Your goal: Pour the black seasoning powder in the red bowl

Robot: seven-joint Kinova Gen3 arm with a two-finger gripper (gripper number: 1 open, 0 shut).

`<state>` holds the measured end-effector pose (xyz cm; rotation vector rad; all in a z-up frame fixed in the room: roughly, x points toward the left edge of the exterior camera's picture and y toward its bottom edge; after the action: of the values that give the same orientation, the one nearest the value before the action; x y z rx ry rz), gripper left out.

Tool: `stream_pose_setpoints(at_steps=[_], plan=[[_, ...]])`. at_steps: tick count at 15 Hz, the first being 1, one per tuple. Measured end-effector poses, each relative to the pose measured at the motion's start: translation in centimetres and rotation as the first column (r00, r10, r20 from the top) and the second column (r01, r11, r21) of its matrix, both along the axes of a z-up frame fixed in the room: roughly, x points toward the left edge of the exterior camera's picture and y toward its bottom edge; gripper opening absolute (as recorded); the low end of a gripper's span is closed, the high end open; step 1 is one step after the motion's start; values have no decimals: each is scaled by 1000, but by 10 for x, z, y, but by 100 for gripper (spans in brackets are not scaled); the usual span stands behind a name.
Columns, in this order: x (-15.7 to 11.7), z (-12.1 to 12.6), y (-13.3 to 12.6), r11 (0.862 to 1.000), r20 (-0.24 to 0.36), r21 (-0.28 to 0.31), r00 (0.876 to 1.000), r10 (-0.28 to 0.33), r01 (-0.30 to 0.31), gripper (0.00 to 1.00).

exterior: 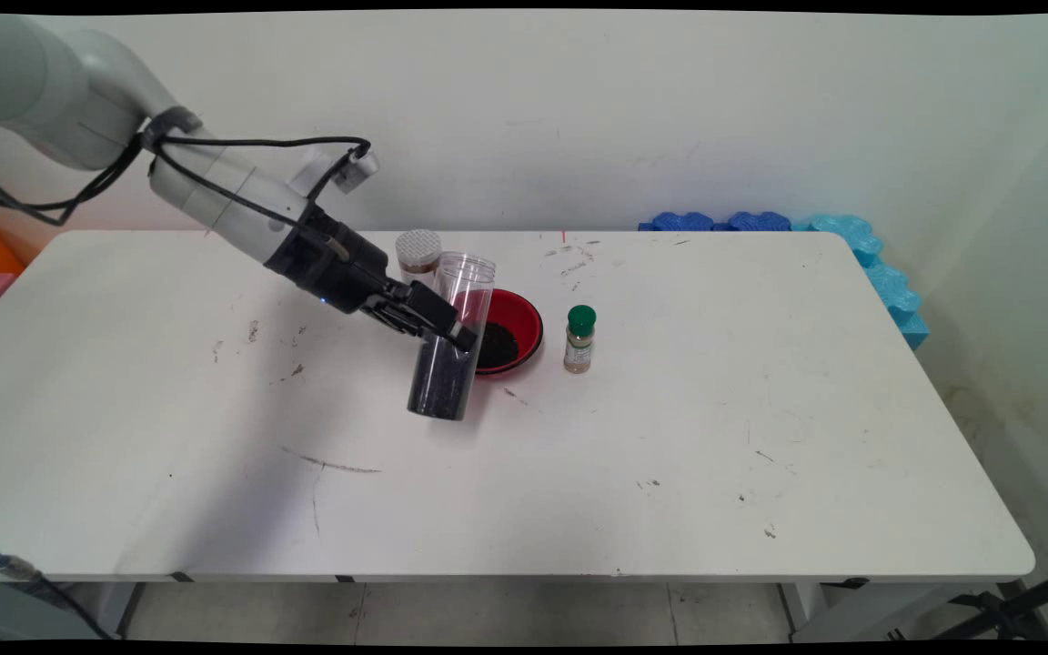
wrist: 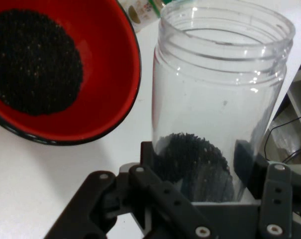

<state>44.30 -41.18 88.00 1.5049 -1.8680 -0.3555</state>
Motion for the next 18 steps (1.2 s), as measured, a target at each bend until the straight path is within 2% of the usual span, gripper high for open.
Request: stream_pose_setpoints(at_steps=[7, 18], plan=[[-1, -2, -8, 998, 18, 56, 1000, 20, -21, 0], [-9, -2, -20, 984, 63, 167, 997, 51, -61, 0]])
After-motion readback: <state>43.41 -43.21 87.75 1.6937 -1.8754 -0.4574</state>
